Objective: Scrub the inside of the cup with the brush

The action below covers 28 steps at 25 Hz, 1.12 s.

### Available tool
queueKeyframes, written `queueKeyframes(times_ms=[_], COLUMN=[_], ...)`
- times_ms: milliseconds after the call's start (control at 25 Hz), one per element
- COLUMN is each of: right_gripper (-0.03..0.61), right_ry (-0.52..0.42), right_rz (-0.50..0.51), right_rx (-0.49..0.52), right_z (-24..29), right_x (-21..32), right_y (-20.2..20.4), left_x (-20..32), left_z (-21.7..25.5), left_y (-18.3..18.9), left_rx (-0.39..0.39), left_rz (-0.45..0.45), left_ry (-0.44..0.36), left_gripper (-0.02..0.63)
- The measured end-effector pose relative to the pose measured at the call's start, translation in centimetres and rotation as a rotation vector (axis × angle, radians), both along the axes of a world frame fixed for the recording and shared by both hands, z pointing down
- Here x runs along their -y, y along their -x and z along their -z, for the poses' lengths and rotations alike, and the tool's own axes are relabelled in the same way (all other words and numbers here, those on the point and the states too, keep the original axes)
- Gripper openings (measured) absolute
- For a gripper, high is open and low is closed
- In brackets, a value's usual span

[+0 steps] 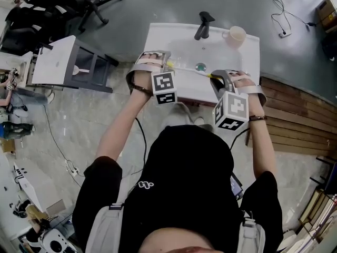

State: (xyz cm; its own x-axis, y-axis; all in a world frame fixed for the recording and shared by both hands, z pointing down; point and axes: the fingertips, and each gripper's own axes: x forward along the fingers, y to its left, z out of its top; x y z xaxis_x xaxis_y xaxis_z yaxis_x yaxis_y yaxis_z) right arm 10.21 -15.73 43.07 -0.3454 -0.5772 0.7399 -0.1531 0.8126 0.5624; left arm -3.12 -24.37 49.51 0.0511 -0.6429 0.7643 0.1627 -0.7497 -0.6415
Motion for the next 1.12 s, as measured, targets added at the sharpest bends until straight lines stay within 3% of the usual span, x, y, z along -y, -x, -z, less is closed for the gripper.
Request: queueKeyframes(times_ms=[400,680,880,1120], right_gripper=[0.051,0.051,0.051,0.051], right_ry=[0.002,0.017,0.037,0.053], right_rz=[-0.057,-0.122,-0.203,-0.29], right_rx=[-0.055,-0.015,0.075,0.235], right_z=[-0.2,-0.2,-0.2,0.2], right_x=[0.4,0.7,1.1,1.8], right_y=[-3.7,-6.2,-8.1,-8.4], left_x=[1.1,1.7,2.0,2.0], left_z=[-0.6,-0.3,-0.6,0.5], left_y=[2.0,3.1,3.8,1.9], left_rx=[0.038,-0.008,-0.128,-0.421], left_rz=[0.043,0.106,0.186,0.281], left_ry=[-0.003,0.006,0.045,0.119], left_gripper=[0.27,0.27,0.272,0.272])
